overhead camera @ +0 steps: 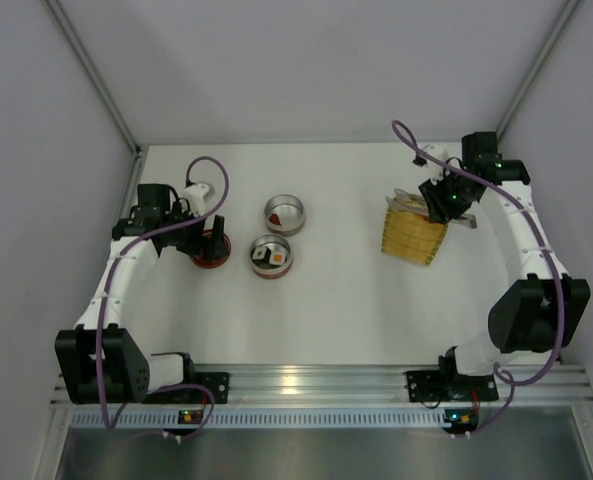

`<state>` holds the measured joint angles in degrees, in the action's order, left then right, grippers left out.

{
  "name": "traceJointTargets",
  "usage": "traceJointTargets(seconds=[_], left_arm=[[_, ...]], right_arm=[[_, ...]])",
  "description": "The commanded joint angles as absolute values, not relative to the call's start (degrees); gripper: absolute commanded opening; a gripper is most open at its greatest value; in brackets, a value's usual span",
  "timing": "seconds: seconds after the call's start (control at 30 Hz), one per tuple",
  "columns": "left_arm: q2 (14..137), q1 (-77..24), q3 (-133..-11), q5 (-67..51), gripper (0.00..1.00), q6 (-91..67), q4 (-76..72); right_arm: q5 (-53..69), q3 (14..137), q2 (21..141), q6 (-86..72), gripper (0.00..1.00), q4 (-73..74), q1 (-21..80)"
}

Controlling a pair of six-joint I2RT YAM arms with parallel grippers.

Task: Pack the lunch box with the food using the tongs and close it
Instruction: Pick up the fake food from the plate.

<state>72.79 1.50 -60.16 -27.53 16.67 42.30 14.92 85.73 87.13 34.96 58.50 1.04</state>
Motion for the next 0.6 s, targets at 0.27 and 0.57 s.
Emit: traceJointTargets(seconds=[0.27,0.57], left_arm=[[71.5,1.9,-62.8,-29.5,0.98,17.3,43.2],[71.8,1.8,-62.7,-29.3,0.98,16.6,42.7]], right_arm=[[13.2,84.6,86.4,49.2,0.41,62.1,-10.3],[12.6,83.5,88.0,50.6,0.43,59.2,-11.5]])
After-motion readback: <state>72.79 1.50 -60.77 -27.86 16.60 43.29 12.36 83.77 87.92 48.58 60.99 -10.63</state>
